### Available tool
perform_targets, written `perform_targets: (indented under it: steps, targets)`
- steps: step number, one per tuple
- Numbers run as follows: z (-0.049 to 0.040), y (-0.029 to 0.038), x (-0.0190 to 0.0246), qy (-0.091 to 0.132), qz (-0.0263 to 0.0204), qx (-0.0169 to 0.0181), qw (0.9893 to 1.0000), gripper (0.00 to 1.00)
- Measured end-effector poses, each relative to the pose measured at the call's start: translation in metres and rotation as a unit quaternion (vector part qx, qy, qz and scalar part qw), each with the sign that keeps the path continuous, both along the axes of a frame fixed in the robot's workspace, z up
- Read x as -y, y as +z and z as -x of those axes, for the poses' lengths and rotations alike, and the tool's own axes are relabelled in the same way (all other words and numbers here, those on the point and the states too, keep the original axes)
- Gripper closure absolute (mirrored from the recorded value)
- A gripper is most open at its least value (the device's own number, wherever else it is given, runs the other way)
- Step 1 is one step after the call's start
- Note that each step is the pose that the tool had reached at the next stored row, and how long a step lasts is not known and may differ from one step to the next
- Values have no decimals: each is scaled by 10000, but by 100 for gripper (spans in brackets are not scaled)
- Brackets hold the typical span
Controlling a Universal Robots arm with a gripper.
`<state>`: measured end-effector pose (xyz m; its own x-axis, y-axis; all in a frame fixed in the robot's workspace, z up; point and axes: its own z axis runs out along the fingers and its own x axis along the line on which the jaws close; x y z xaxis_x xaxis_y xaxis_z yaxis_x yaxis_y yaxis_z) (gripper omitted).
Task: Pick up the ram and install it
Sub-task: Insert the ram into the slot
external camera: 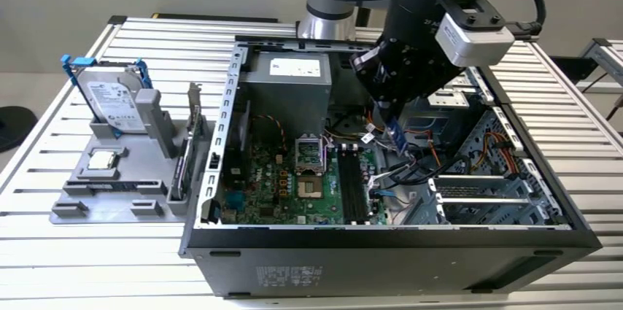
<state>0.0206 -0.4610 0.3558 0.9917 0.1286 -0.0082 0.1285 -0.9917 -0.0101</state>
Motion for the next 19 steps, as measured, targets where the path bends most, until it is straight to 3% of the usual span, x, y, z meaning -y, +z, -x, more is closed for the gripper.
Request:
perform_targets:
  steps: [19]
  targets:
    - [0, -73, -42, 0, 15, 0, 10000, 100]
